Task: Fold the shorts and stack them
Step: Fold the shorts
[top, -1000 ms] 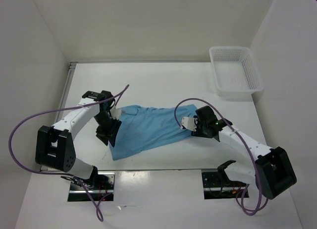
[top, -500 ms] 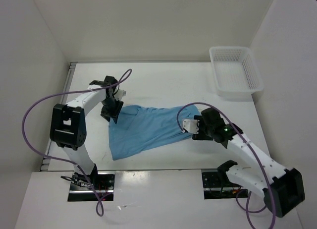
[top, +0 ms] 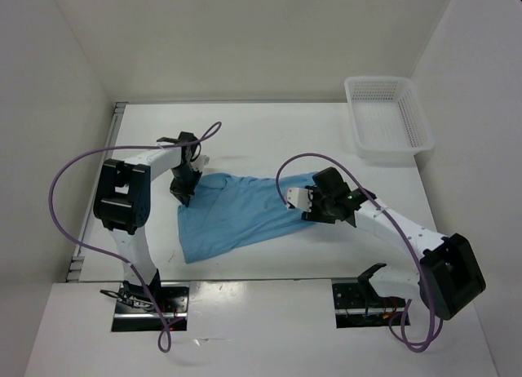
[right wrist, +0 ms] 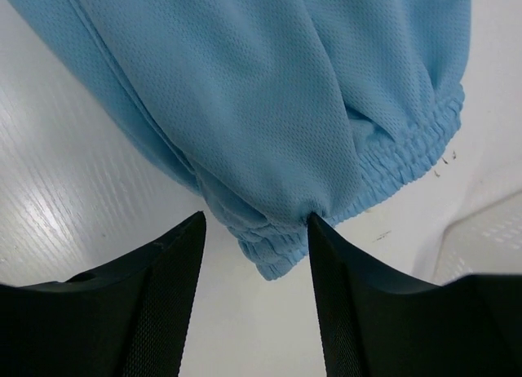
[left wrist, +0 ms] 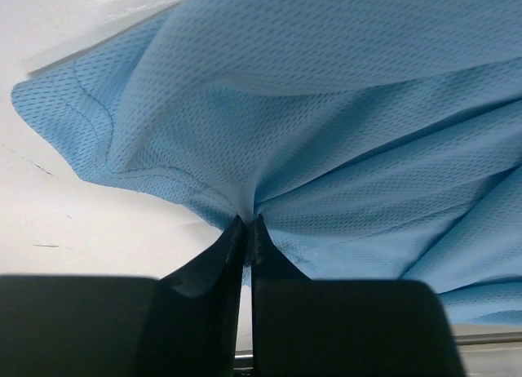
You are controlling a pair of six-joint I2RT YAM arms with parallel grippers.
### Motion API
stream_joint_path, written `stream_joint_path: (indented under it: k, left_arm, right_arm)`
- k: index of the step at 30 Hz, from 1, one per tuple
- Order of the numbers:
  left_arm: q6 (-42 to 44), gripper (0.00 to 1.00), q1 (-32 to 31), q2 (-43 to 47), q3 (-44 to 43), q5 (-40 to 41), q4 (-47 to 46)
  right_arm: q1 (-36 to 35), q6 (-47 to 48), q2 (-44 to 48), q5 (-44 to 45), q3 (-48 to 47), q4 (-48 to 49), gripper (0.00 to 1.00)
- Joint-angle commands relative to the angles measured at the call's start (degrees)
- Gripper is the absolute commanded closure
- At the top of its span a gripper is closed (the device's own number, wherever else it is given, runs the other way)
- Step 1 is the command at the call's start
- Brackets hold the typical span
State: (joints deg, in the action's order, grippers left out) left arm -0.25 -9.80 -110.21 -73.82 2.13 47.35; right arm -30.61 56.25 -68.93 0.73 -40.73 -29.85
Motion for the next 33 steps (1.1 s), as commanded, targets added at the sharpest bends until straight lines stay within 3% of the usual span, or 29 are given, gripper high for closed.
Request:
stream_joint_path:
  k: [1, 2, 10, 16, 19, 22, 33]
  left_arm:
    - [0.25, 0.93, 0.40, 0.00, 2.10, -0.81, 1.77]
    - [0.25, 0.96, 0.40, 0.00, 2.10, -0.20, 1.78]
    - [0.25, 0.96, 0.40, 4.65, -7.83, -0.29, 8.88]
    - [0.25, 0.87, 0.40, 4.66, -6.52, -0.29, 10.48]
    - [0.25, 0.72, 0.40, 4.66, -5.90, 0.24, 10.48]
    - [0.25, 0.64, 0.92, 2.55, -4.24, 0.24, 9.87]
    - [0.25, 0.58, 5.58, 0.26, -2.46, 1.75, 5.12]
  right_arm:
    - [-1.12, 0.00, -1.20, -0.91, 1.44, 3.91, 0.42]
    - [-1.12, 0.00, -1.21, -0.91, 2.23, 4.44, 0.44]
    - [-3.75, 3.86, -2.35, -0.39, 7.77, 7.17, 0.69]
    - [-3.75, 5.62, -2.88, -0.38, 9.79, 7.79, 0.71]
    - [-3.75, 6.15, -2.88, -0.38, 9.79, 7.79, 0.71]
    - [-3.75, 6.15, -2.88, -0.38, 9.79, 8.31, 0.71]
    - [-4.28, 7.30, -2.35, 0.15, 9.79, 7.26, 0.70]
